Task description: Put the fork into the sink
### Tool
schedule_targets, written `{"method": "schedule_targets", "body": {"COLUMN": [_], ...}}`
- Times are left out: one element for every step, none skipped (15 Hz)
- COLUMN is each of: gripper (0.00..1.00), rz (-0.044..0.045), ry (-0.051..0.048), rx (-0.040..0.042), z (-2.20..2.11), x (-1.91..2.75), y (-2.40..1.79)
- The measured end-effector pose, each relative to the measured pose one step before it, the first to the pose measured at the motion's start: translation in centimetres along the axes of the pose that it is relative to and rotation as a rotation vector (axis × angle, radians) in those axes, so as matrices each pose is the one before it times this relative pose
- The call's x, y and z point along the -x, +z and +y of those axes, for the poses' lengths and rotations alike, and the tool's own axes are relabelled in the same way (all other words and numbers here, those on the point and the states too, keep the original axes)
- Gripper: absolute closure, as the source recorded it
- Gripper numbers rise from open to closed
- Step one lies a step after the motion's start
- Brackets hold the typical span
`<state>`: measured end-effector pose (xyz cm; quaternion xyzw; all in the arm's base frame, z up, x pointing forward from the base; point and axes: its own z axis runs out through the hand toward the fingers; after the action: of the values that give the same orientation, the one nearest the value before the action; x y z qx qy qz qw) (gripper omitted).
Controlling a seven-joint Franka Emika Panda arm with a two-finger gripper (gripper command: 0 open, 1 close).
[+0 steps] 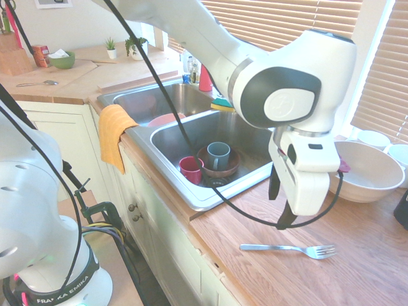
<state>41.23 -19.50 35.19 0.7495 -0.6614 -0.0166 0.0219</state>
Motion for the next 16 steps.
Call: {"method": "schedule_targets", "body": {"gripper": [0.0,0.0,0.0,0.0,0.0,0.0,1.0,1.0,1.0,1.0,1.0,1.0,1.0,1.0,1.0,1.0], "rz": [-0.00433,-0.00291,-0.00247,-0.00033,-0.00002,0.00199,0.00222,0.01245,0.02287,0.02151,0.00787,0.0019,0.00217,0.00087,0.0009,0.00666], "ry": [0.01141,0.00928,0.00783,0.00787,0.00844,0.00558,0.00475,-0.00291,-0.00728,-0.00593,-0.00045,0.00169,0.00326,0.00293,0.00165,0.00037], "rx": [0.0047,0.00179,0.00085,-0.00187,0.00059,0.00054,-0.00019,-0.0001,-0.00274,-0.00337,-0.00193,-0.00295,-0.00405,-0.00224,-0.00214,-0.01083], "z": [0.23,0.235,0.259,0.298,0.377,0.281,0.294,0.234,0.099,0.083,0.072,-0.008,0.012,0.043,0.021,-0.079], "x": [-0.439,-0.339,-0.247,-0.276,-0.324,-0.294,-0.225,-0.217,-0.168,-0.039,0.03,-0.102,-0.167,-0.128,-0.074,-0.116], "y": [0.35,0.154,0.167,0.237,0.296,0.219,0.33,0.432,0.436,0.405,0.403,0.165,0.099,0.031,-0.013,-0.1]}}
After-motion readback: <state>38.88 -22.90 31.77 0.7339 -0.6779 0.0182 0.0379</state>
